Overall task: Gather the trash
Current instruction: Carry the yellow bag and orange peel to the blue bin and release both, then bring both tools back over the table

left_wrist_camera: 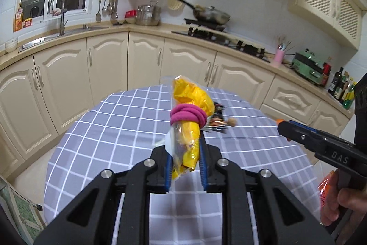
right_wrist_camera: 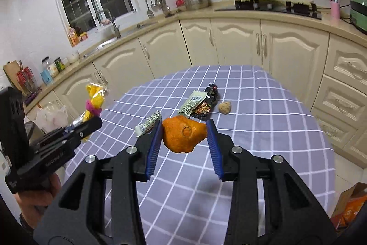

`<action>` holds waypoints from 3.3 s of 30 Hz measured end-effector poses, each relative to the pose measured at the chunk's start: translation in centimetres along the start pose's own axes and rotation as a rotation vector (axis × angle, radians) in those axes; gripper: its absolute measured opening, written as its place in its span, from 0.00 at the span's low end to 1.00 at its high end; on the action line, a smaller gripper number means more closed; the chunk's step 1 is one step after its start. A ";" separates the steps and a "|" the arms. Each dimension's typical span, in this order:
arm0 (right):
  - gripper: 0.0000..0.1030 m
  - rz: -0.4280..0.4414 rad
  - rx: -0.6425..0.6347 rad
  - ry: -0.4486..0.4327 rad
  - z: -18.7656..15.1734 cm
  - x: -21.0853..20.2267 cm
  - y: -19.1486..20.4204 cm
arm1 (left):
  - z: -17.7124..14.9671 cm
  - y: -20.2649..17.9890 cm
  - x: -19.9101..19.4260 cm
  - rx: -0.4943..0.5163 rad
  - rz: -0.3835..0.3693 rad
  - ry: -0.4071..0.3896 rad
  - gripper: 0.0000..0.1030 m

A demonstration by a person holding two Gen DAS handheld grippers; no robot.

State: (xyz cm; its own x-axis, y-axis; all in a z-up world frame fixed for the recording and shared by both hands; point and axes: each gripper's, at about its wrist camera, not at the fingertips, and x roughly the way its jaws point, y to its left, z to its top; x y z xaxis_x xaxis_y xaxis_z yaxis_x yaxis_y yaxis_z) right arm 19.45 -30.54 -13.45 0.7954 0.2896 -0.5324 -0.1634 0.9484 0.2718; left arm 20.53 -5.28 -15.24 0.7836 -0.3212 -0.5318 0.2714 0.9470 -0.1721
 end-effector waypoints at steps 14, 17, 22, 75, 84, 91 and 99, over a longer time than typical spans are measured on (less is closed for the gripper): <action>0.38 -0.160 0.098 -0.111 -2.6 -12.6 -8.2 | -1.7 -12.7 -4.5 0.079 -0.182 -0.044 0.18; 0.38 -0.201 0.125 -0.120 -3.2 -14.2 -10.3 | -2.6 -15.7 -4.4 0.109 -0.230 -0.030 0.18; 0.38 -0.261 0.174 -0.135 -4.7 -17.0 -13.5 | -4.0 -20.6 -3.6 0.153 -0.309 0.005 0.18; 0.94 -0.574 0.918 0.126 -28.4 -19.5 -38.9 | -25.1 -43.4 15.1 0.450 -0.490 0.679 0.88; 0.94 -0.574 0.841 0.082 -24.7 -20.2 -36.5 | -20.9 -42.8 10.9 0.438 -0.519 0.559 0.88; 0.94 -0.562 0.750 0.027 -20.2 -20.8 -33.8 | -16.7 -41.0 7.2 0.420 -0.531 0.424 0.89; 0.94 -0.512 0.657 -0.025 -15.4 -20.2 -30.0 | -11.9 -37.1 4.9 0.359 -0.503 0.299 0.89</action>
State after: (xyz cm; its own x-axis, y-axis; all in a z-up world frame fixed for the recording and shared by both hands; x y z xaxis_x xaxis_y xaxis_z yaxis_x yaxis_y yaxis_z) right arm -0.68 -62.82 -23.14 0.6931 -0.1671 -0.7012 0.5895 0.6913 0.4179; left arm 7.65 -41.85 -21.29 0.3399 -0.6555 -0.6744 0.7705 0.6053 -0.2000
